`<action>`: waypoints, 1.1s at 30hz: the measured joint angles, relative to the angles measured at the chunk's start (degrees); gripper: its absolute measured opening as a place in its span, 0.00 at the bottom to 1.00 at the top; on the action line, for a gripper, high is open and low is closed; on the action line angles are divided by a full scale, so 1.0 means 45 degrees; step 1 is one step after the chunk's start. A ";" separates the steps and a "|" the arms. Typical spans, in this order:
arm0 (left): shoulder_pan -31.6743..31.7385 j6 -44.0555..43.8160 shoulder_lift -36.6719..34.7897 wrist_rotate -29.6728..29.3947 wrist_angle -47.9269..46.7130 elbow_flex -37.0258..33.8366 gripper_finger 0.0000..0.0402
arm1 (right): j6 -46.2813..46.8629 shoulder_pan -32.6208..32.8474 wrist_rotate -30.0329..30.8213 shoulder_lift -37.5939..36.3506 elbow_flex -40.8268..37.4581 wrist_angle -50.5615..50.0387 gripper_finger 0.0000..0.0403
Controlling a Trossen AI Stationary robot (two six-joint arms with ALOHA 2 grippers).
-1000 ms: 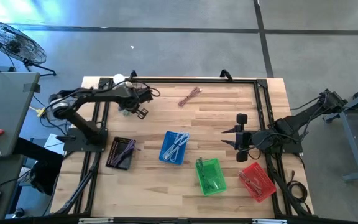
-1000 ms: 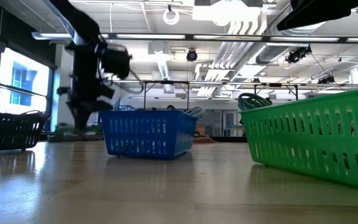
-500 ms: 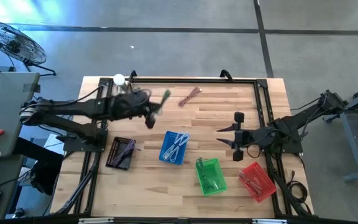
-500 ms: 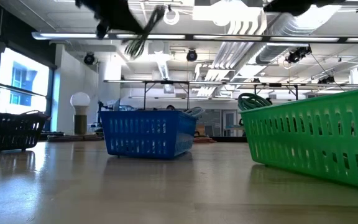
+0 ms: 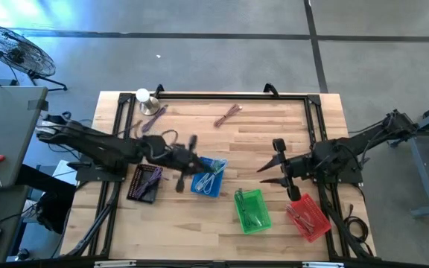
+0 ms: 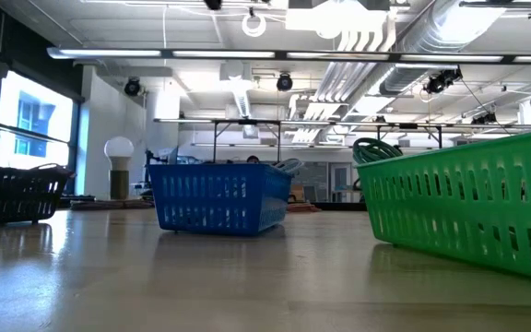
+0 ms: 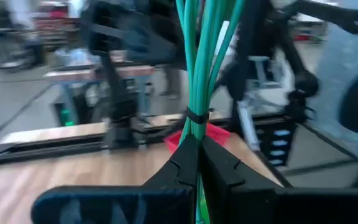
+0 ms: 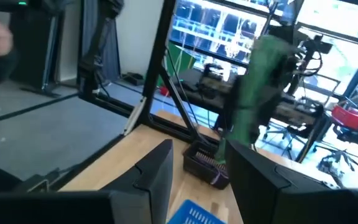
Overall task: Pick & Place USB Port
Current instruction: Put the green USB cable into the green bin
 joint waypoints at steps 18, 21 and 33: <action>0.0639 0.1221 0.3875 0.3223 0.4143 0.0342 0.00 | 0.0029 -0.1359 -0.1151 0.3289 0.0000 0.2661 0.34; 0.0634 0.1228 0.3880 0.3223 0.4141 0.0414 0.00 | 0.0034 -0.1590 -0.1743 0.3617 0.0000 0.3066 0.34; 0.0644 0.1291 0.4030 0.2685 0.3995 0.0419 0.00 | 0.0544 -0.2039 -0.3311 0.3995 0.0010 0.3825 0.34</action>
